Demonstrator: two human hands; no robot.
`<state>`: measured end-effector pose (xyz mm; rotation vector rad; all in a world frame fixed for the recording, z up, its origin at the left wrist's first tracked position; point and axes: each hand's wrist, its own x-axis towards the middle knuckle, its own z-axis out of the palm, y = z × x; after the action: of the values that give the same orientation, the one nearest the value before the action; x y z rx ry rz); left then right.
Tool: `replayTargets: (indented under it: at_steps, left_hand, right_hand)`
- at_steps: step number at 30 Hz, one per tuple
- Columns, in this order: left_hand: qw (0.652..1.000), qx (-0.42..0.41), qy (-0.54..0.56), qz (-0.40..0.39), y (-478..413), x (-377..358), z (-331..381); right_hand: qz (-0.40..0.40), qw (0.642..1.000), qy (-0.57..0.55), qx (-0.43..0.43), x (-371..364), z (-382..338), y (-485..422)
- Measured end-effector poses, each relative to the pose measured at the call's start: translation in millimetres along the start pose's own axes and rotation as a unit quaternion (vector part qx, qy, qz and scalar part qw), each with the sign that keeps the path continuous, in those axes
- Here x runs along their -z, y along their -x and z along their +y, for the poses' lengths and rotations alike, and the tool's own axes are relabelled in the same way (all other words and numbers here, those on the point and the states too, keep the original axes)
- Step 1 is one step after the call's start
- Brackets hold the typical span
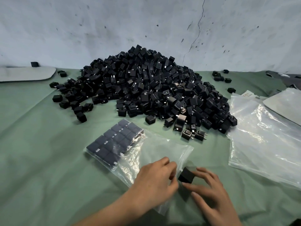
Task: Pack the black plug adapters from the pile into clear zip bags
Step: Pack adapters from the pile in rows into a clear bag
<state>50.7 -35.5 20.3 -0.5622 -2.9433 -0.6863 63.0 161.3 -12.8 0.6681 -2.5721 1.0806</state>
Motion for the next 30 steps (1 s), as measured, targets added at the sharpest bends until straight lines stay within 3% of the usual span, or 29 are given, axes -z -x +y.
replayTargets:
  at_steps: [7, 12, 14, 15, 16, 17, 18, 19, 21, 22, 24, 25, 26, 28, 30]
  left_hand:
    - [1.000, -0.011, -0.009, 0.015, 6, 7, 7]
    - [0.998, 0.005, 0.031, 0.055, 6, 11, 1]
    - [0.996, 0.010, 0.055, 0.069, 5, 13, -2]
    - [0.995, 0.011, 0.070, 0.072, 4, 13, -3]
    - [0.993, 0.012, 0.088, 0.073, 3, 13, -4]
    - [0.992, 0.013, 0.107, 0.073, 3, 13, -5]
    - [0.990, 0.016, 0.122, 0.074, 2, 13, -5]
    - [0.988, 0.019, 0.133, 0.077, 1, 13, -5]
    - [0.985, 0.021, 0.147, 0.083, 0, 14, -6]
    - [0.985, 0.021, 0.150, 0.086, 0, 14, -6]
    - [0.984, 0.017, 0.151, 0.093, 0, 16, -5]
    - [0.984, 0.013, 0.150, 0.095, 0, 17, -5]
    - [0.985, 0.009, 0.147, 0.094, 1, 18, -4]
    - [0.987, 0.002, 0.134, 0.086, 2, 19, -2]
    - [0.991, -0.010, 0.116, 0.071, 2, 20, 1]
  right_hand:
    - [0.048, 0.998, 0.002, 0.047, -19, -14, -7]
    - [0.210, 0.969, -0.111, -0.067, -18, -12, -6]
    - [0.243, 0.920, -0.277, -0.135, -14, -14, -8]
    - [0.231, 0.862, -0.429, -0.143, -13, -11, -5]
    - [0.189, 0.781, -0.586, -0.107, -12, -12, -4]
    - [0.168, 0.740, -0.648, -0.071, -9, -23, -10]
    - [0.171, 0.683, -0.701, -0.111, 0, -32, -14]
    - [0.171, 0.671, -0.702, -0.164, 3, -40, -17]
    - [0.118, 0.695, -0.678, -0.209, -11, -38, -17]
    - [0.102, 0.674, -0.693, -0.232, -19, -38, -12]
    - [0.140, 0.702, -0.637, -0.287, -25, -41, -13]
    - [0.123, 0.746, -0.580, -0.303, -26, -41, -11]
    - [0.092, 0.812, -0.492, -0.299, -28, -39, -9]
    - [0.016, 0.931, -0.293, -0.217, -29, -37, -9]
    - [-0.054, 0.981, -0.148, -0.108, -31, -33, -13]
